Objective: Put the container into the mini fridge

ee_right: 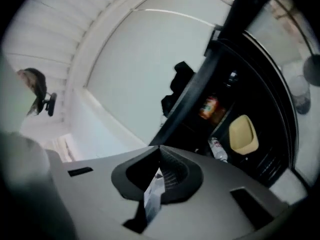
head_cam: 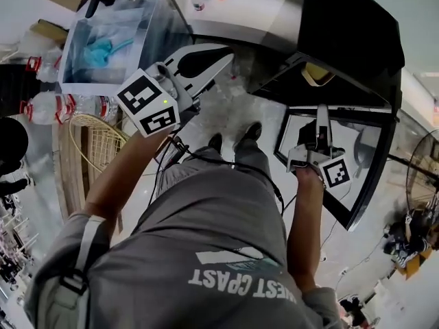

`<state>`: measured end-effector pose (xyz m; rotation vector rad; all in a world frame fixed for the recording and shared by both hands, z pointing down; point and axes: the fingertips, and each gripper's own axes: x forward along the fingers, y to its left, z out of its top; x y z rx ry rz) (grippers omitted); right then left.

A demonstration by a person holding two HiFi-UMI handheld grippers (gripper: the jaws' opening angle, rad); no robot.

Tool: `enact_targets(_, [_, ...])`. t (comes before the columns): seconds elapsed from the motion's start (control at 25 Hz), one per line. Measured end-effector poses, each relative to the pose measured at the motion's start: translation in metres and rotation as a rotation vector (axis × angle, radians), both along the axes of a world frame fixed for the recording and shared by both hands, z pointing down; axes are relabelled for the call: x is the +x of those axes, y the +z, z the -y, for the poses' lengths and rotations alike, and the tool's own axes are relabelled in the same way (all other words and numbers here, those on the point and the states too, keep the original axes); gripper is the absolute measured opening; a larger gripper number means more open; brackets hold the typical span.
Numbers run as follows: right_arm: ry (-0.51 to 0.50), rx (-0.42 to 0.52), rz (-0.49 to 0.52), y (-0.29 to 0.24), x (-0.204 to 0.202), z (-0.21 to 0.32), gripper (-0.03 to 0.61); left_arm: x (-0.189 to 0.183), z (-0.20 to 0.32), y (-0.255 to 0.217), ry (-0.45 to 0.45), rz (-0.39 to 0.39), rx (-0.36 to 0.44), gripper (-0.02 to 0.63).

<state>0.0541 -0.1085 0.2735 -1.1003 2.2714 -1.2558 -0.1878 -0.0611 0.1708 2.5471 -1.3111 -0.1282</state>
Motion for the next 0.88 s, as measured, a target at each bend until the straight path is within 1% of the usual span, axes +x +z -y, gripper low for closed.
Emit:
enact_targets(0.08, [-0.081, 0.128, -0.07, -0.047, -0.016, -0.018, 0.028, 0.0, -0.008, -0.013, 0.01, 0.003, 0.023, 0.028])
enact_targets(0.2, [-0.168, 0.301, -0.162, -0.11, -0.039, -0.045, 0.028, -0.002, -0.021, -0.03, 0.022, 0.004, 0.043, 0.028])
enact_targets(0.32, [-0.223, 0.465, -0.315, -0.161, -0.049, -0.071, 0.028, 0.002, -0.034, -0.045, 0.04, 0.013, 0.055, 0.028])
enact_targets(0.44, [-0.237, 0.58, -0.498, -0.192, -0.051, -0.093, 0.028, 0.008, -0.046, -0.057, 0.062, 0.016, 0.066, 0.028])
enact_targets(0.52, [-0.227, 0.618, -0.592, -0.203, -0.048, -0.105, 0.026, 0.012, -0.053, -0.064, 0.077, 0.013, 0.08, 0.028])
enact_targets(0.56, [-0.22, 0.622, -0.613, -0.206, -0.046, -0.109, 0.026, 0.014, -0.056, -0.066, 0.085, 0.01, 0.085, 0.028])
enact_targets(0.88, [-0.154, 0.605, -0.647, -0.206, -0.03, -0.132, 0.026, 0.023, -0.069, -0.065, 0.127, -0.003, 0.101, 0.028])
